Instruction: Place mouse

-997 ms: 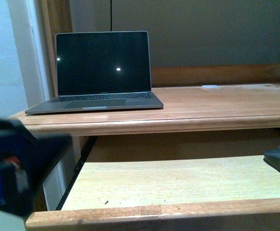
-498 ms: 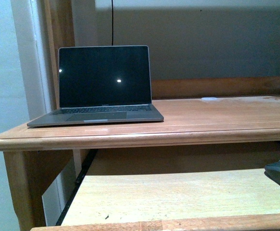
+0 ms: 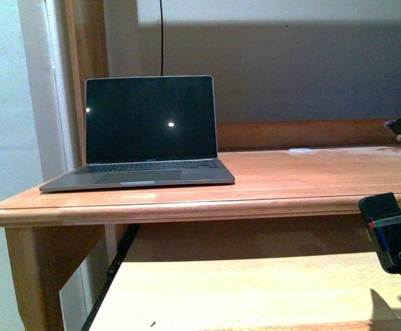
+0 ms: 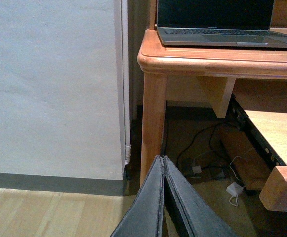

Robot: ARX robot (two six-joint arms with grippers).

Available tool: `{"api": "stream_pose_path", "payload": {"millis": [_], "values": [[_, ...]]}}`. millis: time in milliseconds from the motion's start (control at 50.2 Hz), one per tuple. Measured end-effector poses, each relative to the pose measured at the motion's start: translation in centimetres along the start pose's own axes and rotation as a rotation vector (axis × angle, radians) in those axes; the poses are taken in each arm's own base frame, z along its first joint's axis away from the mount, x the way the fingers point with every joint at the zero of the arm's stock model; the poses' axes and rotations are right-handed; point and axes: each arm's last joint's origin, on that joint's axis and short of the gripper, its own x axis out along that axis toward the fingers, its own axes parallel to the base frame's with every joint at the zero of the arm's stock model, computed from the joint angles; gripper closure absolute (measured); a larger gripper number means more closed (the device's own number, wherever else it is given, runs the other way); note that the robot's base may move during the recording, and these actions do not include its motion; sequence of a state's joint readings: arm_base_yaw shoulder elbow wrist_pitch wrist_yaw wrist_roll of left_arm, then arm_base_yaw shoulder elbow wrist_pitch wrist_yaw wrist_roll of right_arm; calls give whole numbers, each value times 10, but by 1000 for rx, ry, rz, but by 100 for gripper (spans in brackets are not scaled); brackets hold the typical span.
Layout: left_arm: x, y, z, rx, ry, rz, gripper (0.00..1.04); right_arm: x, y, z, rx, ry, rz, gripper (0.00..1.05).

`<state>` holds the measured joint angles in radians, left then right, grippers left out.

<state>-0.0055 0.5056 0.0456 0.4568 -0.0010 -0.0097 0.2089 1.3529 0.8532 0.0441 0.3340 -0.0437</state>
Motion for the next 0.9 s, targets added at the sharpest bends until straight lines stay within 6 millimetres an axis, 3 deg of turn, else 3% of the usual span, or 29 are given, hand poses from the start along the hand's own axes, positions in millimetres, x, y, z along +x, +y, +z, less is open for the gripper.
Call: {"api": "stream_pose_path", "payload": {"millis": [140,678,897], "values": [[-5,0,-9,1,0,1,102,9,2,-4,-21,49,-19,7],[-19,0,-7,1,-11,0,102,61,1,-18,-24,155,-113,8],[-23,0,-8,1,-11,0,102,64,-3,-20,28,153,-79,40]]}}
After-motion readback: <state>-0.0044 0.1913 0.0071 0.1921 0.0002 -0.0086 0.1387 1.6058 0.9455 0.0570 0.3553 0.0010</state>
